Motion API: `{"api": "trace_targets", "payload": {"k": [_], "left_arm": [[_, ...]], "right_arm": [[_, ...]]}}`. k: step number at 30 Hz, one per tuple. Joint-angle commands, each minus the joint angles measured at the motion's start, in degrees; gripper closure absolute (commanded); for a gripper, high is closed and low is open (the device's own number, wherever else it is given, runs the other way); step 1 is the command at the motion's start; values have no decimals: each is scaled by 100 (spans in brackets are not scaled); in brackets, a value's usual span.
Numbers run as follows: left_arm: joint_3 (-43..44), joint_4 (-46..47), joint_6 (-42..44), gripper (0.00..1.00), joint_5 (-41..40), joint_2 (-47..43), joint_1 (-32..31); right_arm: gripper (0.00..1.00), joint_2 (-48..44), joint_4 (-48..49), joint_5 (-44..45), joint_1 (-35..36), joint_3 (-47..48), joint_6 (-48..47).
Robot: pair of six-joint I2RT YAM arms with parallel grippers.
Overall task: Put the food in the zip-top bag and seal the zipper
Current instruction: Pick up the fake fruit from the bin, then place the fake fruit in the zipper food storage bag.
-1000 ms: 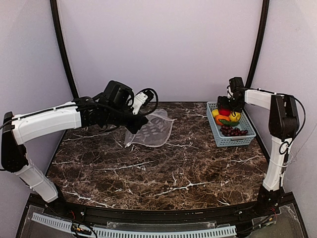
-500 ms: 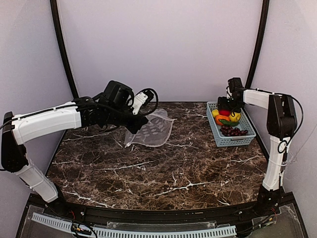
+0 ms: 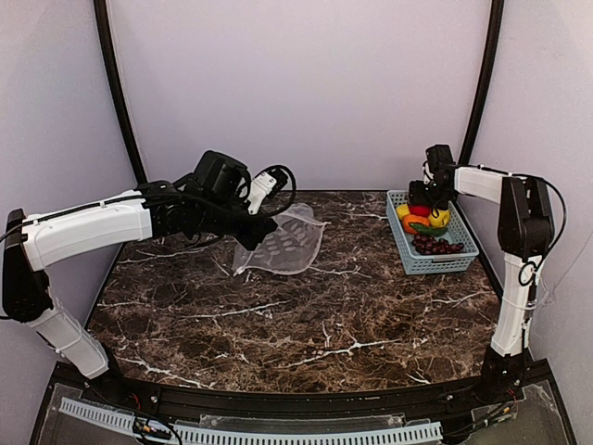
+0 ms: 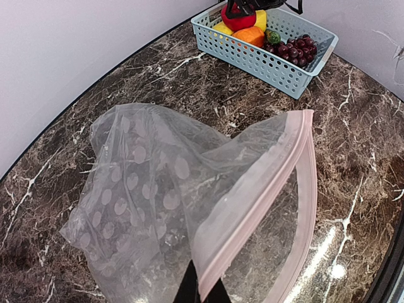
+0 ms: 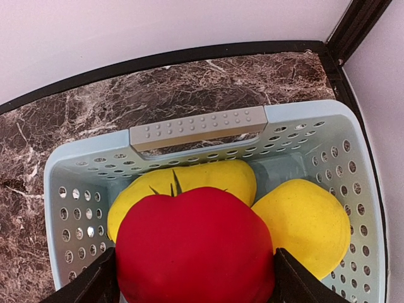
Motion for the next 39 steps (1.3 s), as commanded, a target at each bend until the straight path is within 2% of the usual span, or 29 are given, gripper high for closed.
{"api": "trace_targets", "payload": {"k": [1,7,13,19,26,30,39], "left_arm": [[6,-46,56,99,-22,-264,33],[7,-47,43,99,19,-266,28],[-22,14,8,99,124,-340,35],[-29,76,-100,99,496,-373,108],[-29,104,-271,99,694,-374,221],[-14,87,-275,99,742,-373,268],[24,38,-251,99,801,-339,318]], "right_arm": [[29,145,-21,7,-18,166,14],[33,-106,67,58,-22,-53,60],[33,-1087,602,55,-19,-892,-65],[33,-2041,692,-45,-18,-1537,-185],[33,-3365,804,-873,102,-2398,-49],[33,-4151,855,-1319,447,-2838,-118],[33,-5639,1187,-2564,1772,-3689,-107]]}}
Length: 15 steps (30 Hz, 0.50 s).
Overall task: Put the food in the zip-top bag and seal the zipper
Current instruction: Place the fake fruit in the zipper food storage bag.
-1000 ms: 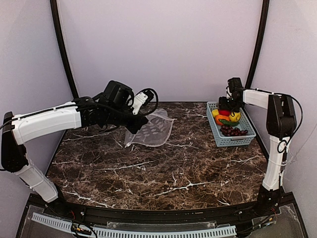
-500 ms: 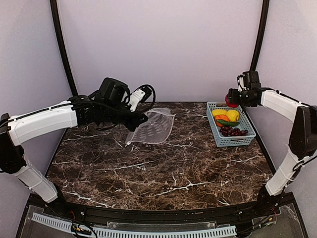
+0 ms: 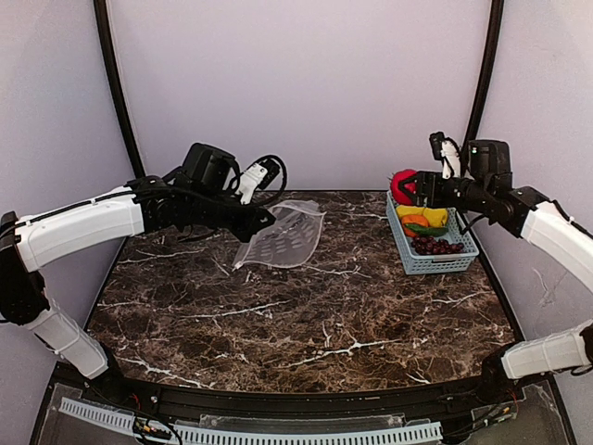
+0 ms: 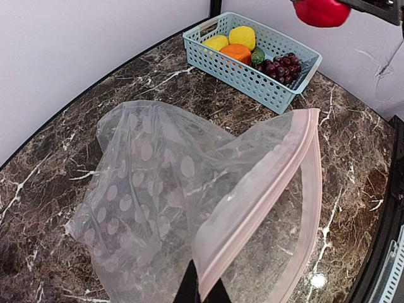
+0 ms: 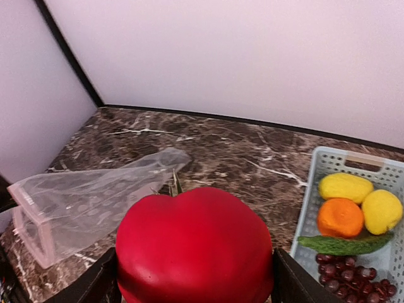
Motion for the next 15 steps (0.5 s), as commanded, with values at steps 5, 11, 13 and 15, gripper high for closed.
{"api": "trace_targets", "payload": {"k": [5,11,13,15], "left_arm": [[33,-40,-48,99,129,-150,34],[33,-38,-61,99,153,-119,34],[33,-45,-65,99,163,-111,34],[33,-48,-70,99,179,-107,34]], "right_arm": [[33,-810,847,-1573,1179,-552,85],[34,-521,878,-1726,2229,-357,-36],[34,-334,895,-1632,2583,-265,-95],[34,-135,987,-1520,2851,-217,-96]]}}
